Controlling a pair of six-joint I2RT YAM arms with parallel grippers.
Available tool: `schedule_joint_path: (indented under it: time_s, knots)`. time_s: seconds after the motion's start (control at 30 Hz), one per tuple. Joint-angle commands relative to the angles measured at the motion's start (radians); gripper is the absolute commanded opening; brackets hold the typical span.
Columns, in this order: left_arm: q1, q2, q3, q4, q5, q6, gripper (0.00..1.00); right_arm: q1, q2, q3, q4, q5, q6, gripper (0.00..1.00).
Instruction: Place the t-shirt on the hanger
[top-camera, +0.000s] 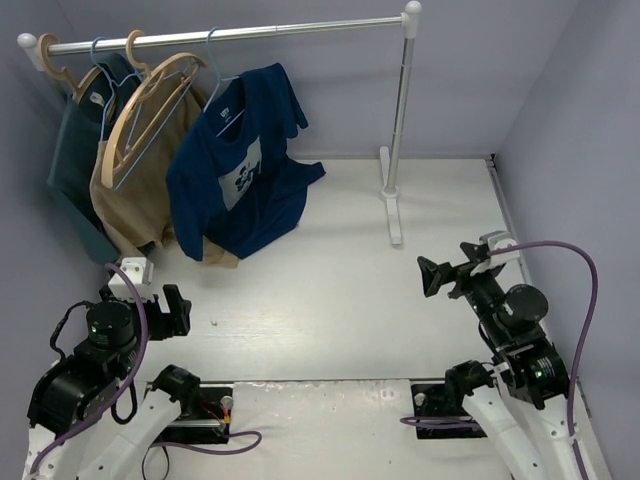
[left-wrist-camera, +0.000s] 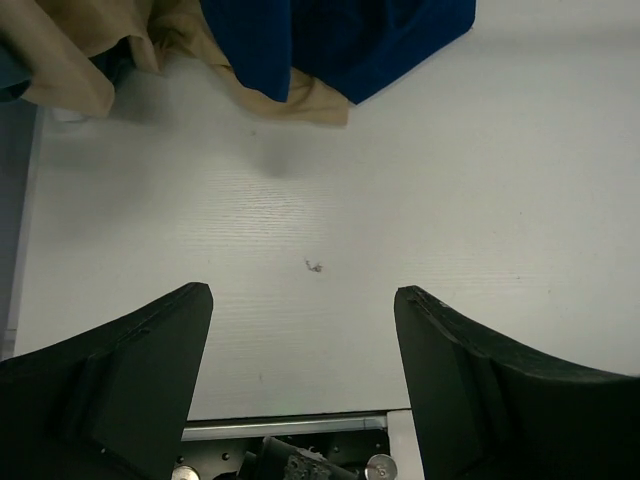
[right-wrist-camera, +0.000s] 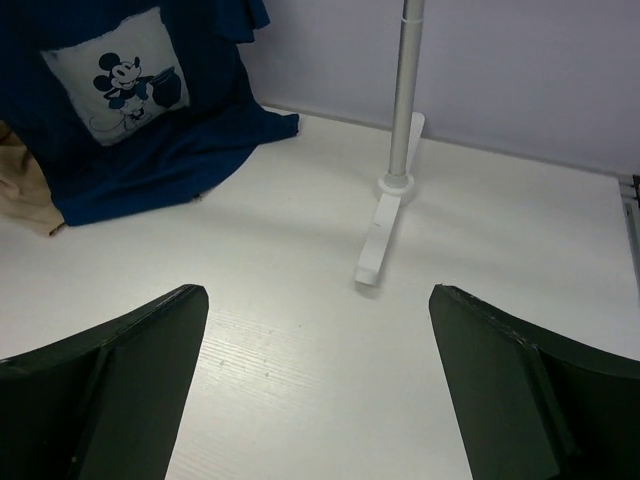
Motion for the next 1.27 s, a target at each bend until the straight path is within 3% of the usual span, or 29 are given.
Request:
schedule_joint_path:
  time_s: [0.0,0.37,0.53,1.23]
  knots:
    - [-0.031,0.035,0.021,0.011,-0.087,-0.013,0.74,0.001,-0.051,-0.007,0.024,0.063,0.112,1.00]
    - [-0.020,-0.016,0.030,-0.012,-0.133,-0.015,0.74,0.001,-0.071,0.108,-0.123,0.123,0.086,1.00]
    - [-0.011,-0.030,0.029,-0.010,-0.132,-0.012,0.74,0.001,-0.054,0.140,-0.174,0.228,0.109,1.00]
    - [0.023,-0.082,0.027,-0.003,-0.107,-0.002,0.74,0.083,-0.175,0.099,-0.180,0.337,0.132,1.00]
